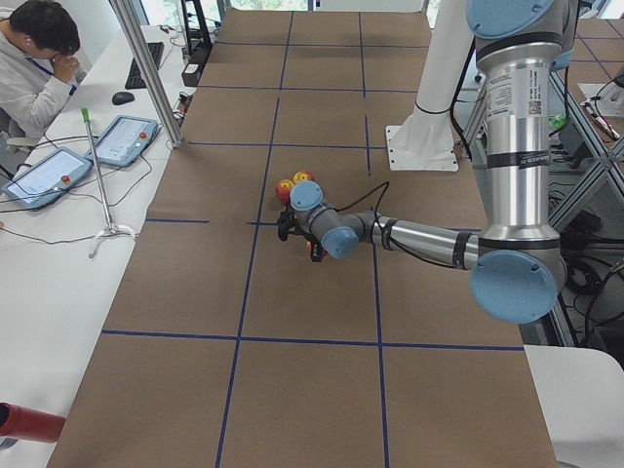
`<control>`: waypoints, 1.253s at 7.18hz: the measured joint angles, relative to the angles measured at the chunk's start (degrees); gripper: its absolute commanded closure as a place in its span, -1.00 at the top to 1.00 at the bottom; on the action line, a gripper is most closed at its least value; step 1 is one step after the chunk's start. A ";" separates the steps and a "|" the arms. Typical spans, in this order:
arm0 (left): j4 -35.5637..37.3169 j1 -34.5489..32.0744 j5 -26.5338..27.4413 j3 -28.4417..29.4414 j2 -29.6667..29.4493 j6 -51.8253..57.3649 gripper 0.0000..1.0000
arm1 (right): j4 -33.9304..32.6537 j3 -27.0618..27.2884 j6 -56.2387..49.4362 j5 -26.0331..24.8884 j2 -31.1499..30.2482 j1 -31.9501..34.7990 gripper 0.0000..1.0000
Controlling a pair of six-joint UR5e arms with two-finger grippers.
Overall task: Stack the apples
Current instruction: 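Lift the apple with the left gripper and carry it over the apple cluster, then lower the apple onto the top of the three-apple cluster with the left gripper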
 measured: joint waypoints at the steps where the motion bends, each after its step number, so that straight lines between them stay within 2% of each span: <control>1: 6.75 0.20 0.02 -0.63 -7.54 -3.61 -1.00 | 0.00 0.00 0.00 0.00 0.00 0.00 1.00; 3: 21.69 2.77 0.66 -0.32 -21.13 -7.10 -1.00 | 0.00 0.00 0.00 0.00 0.00 0.00 1.00; 4: 24.85 4.05 2.18 -0.24 -23.92 -7.83 -1.00 | 0.00 0.00 0.00 0.00 0.00 0.00 1.00; 6: 26.36 6.22 6.01 0.22 -25.77 -8.86 -1.00 | 0.00 0.00 0.00 0.00 0.00 0.00 1.00; 9: 26.44 7.71 7.86 1.45 -25.85 -9.02 -0.96 | 0.00 0.00 0.00 0.00 0.00 0.00 1.00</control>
